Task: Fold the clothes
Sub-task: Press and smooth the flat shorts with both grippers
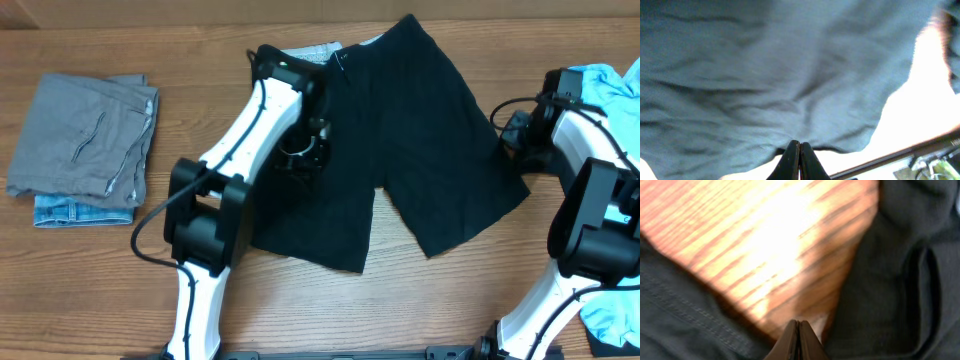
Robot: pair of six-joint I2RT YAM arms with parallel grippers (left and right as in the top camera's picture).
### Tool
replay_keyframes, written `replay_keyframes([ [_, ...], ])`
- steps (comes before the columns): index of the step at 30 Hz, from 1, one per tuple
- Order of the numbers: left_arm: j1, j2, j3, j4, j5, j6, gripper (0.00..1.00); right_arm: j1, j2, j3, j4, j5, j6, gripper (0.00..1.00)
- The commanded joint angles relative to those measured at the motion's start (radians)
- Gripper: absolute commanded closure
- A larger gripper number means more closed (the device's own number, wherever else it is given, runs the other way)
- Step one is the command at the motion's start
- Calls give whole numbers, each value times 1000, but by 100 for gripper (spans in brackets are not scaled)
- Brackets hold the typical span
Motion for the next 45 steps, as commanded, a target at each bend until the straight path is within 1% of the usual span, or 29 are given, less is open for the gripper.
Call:
replay_keyframes([
  [1,-68,-88,-1,-10,-79,-48,96,5,-2,228,-121,-100,-75,96],
  [4,-87,-141,-1,14,-307,-175,96,8,-2,388,-317,-275,-75,96],
  [5,-87,-159,-1,35,-351,-197,96,13,-2,430,-384,-335,-76,96],
  [7,-76,-185,-1,97,-393,-191,96,28,-2,477,-483,-402,-82,96],
  [10,-48,-192,-1,180,-388,-154,96,77,-2,490,-609,-433,-110,96],
  [13,-12,-169,-1,245,-311,-41,96,138,-2,450,-686,-396,-102,96],
  [14,0,-159,-1,257,-278,3,96,157,-2,432,-699,-389,-96,96],
  [16,16,-144,-1,268,-254,53,96,192,-2,378,-695,-384,-81,96],
  [18,29,-127,-1,280,-252,105,96,214,-2,323,-669,-335,-26,96],
  [20,35,-117,-1,291,-251,131,96,227,-2,262,-625,-270,30,96],
  [24,36,-115,-1,318,-252,172,96,230,-2,123,-511,-244,48,96],
  [28,40,-115,-1,344,-252,173,96,229,-2,-31,-384,-131,146,96],
  [33,48,-115,-1,380,-252,170,96,228,-2,-210,-165,-111,144,96],
  [36,53,-115,-1,386,-252,170,96,222,-1,-239,-109,-23,145,96],
  [40,64,-115,-1,389,-251,170,96,196,-1,-239,-35,145,144,96],
  [42,72,-115,-1,386,-244,170,96,178,-1,-239,17,160,134,96],
  [45,90,-115,-1,372,-194,170,96,138,-1,-238,113,159,95,96],
])
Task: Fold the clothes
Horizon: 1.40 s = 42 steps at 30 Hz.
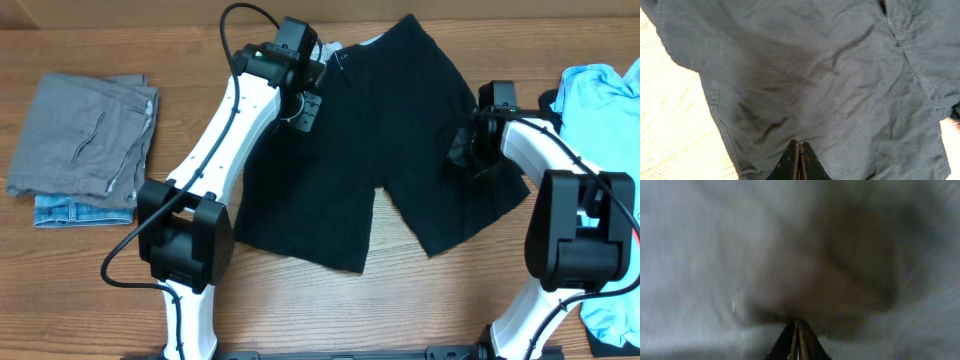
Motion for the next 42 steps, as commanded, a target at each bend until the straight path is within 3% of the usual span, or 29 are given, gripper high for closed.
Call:
replay_keyframes([
  [1,31,6,3,-13,81,19,96,-93,76,-41,95,185,-51,96],
  [5,65,6,3,3,134,19,96,-169,76,-41,179,182,-61,96],
  [9,99,6,3,82,175,11,96,-216,76,-2,258,42,-184,96],
  [14,109,7,3,272,172,35,91,-195,76,172,164,-114,-228,96],
  [18,113,21,2,355,124,104,85,-155,76,311,-21,-249,-231,79],
  [20,117,44,2,375,129,154,75,-132,75,381,-139,-290,-230,69],
  [22,123,89,2,391,129,205,58,-103,75,448,-276,-305,-228,62],
  [25,137,159,2,425,144,259,35,-57,73,507,-463,-308,-227,61],
  [30,161,238,2,484,151,288,34,13,69,511,-603,-329,-225,61],
  [36,182,287,2,608,171,293,28,74,69,511,-629,-329,-225,61],
  [42,183,312,2,698,270,292,28,100,69,511,-634,-329,-225,61],
])
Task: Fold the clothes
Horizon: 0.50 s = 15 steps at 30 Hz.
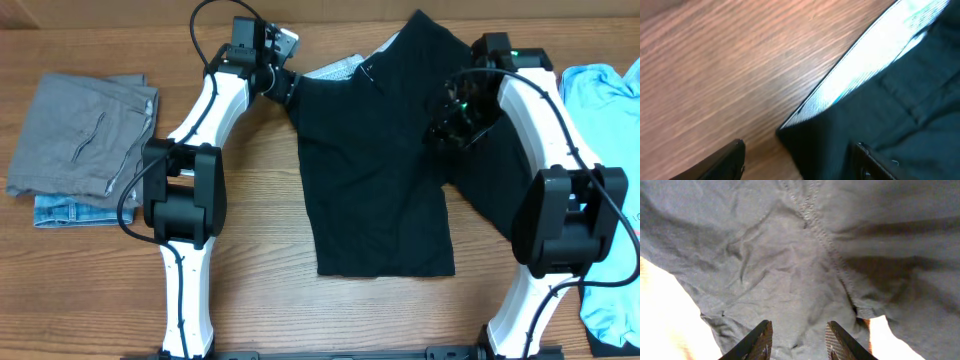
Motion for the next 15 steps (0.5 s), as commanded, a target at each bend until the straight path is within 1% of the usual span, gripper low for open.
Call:
replay_keyframes([
  [1,-3,34,7,53,91,26,28,12,-9,23,-3,-13,-1,62],
  [3,-3,47,7,76,101,26,28,12,-9,23,-11,-12,-1,62],
  [12,2,101,7,89,100,26,26,12,-9,23,-26,0,-1,61],
  [13,2,101,7,96,100,25,28,12,-9,23,-26,12,-1,61],
  [14,2,100,8,103,100,25,32,12,-9,23,-26,24,-1,61],
  [15,2,100,13,105,99,24,44,12,-9,23,-27,35,-1,61],
])
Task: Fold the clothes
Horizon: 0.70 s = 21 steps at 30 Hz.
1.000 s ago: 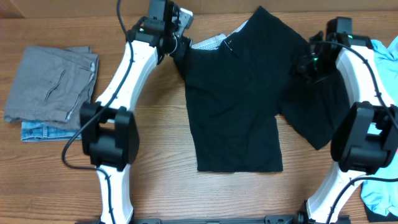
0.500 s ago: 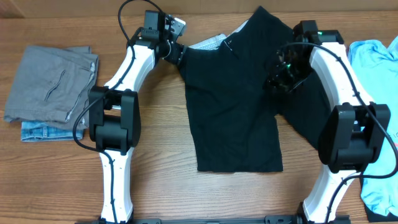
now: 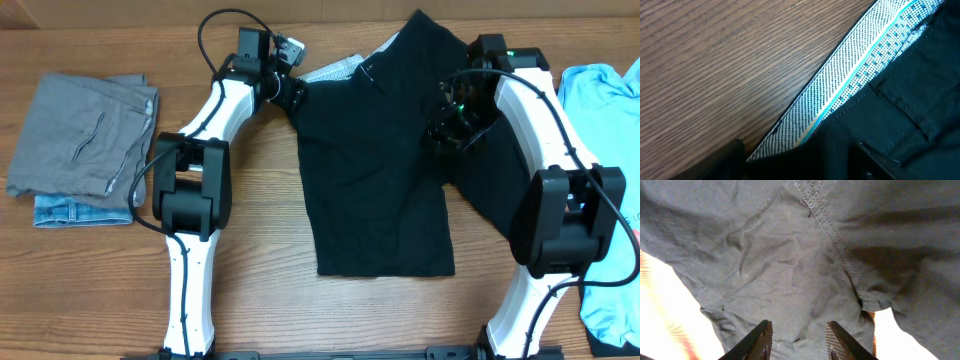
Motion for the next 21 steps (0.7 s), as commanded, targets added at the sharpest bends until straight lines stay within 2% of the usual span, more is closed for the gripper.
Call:
replay_keyframes([
  [1,5,11,20,12,12,15,62,4,-10,23,-2,39,-1,61],
  [4,6,11,27,10,-19,-9,76,4,-10,23,-1,39,-1,61],
  [8,19,7,55,-51,-53,-55,87,4,-10,23,-1,38,-1,67],
  [10,33,2,77,-101,-81,-97,96,4,-12,23,-7,35,-1,68],
  [13,61,-2,126,-199,-102,-176,96,5,-24,23,-24,34,2,68],
  [21,203,-2,269,-557,-145,-538,96,29,-86,23,-109,35,48,66],
])
